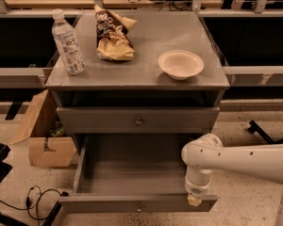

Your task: Open middle drawer

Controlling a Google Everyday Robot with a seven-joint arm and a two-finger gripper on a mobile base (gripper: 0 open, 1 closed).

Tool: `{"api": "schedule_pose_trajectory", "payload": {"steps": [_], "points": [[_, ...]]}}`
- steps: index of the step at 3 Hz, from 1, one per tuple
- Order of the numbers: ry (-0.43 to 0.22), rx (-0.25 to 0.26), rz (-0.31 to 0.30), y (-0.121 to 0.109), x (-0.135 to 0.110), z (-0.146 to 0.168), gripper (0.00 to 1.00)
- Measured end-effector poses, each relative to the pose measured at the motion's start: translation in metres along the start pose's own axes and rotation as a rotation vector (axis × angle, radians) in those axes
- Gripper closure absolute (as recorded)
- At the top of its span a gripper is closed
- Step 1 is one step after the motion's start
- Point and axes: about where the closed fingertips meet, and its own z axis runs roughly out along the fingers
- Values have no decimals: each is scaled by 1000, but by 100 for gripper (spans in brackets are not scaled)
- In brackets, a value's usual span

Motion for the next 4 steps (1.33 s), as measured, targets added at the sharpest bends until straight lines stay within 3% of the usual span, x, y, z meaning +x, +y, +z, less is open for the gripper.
{"api": "schedule_pose_trajectory", "payload": {"steps": [2, 4], "points": [[2, -20, -5, 4, 0, 2, 69], [2, -20, -5, 4, 0, 2, 23]]}}
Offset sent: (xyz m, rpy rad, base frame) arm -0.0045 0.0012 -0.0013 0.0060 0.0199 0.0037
